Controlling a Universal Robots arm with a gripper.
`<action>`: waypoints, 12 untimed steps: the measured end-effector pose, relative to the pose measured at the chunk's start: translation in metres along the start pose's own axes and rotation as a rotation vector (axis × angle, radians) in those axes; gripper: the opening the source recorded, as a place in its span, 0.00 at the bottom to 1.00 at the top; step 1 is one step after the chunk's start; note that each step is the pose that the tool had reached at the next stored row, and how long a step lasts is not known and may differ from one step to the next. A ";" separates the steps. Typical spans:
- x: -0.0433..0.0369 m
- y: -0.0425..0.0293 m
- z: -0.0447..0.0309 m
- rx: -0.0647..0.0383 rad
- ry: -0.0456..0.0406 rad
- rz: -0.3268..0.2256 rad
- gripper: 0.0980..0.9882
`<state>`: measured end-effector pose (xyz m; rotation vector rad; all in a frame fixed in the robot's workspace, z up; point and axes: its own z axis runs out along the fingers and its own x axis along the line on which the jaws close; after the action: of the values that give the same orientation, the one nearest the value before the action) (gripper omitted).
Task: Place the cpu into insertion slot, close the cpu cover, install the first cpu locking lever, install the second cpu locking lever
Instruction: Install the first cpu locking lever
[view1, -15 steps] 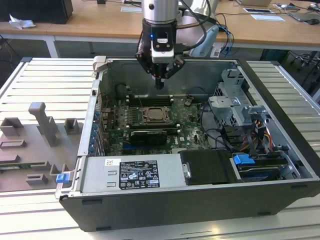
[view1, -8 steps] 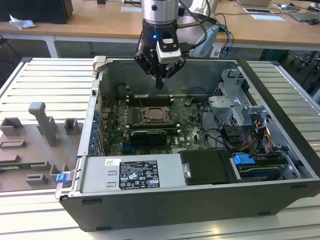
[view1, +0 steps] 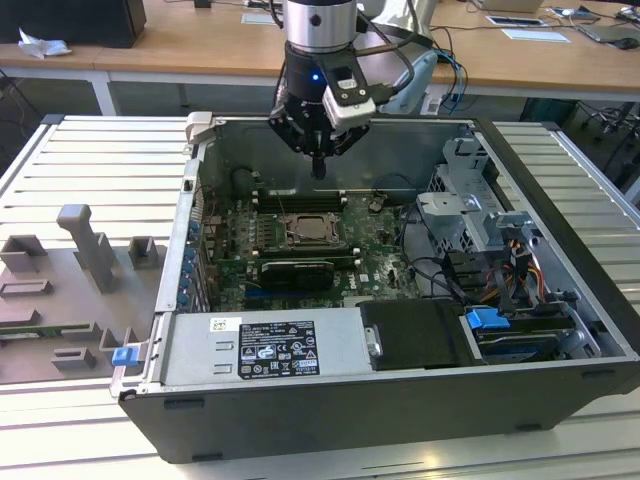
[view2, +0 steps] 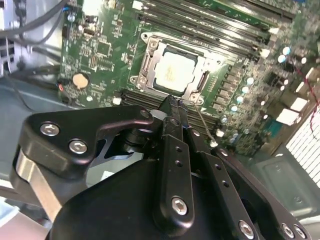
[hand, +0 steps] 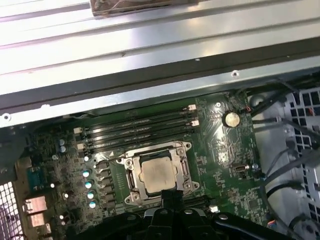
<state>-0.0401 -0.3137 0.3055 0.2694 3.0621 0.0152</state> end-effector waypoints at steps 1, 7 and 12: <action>0.0000 0.0000 0.0004 -0.001 0.0003 -0.018 0.01; 0.0001 0.0000 0.0019 -0.010 0.0022 -0.142 0.01; 0.0011 -0.0002 0.0046 -0.019 0.0116 -0.215 0.01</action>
<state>-0.0410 -0.3137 0.3008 -0.0615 3.0824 0.0343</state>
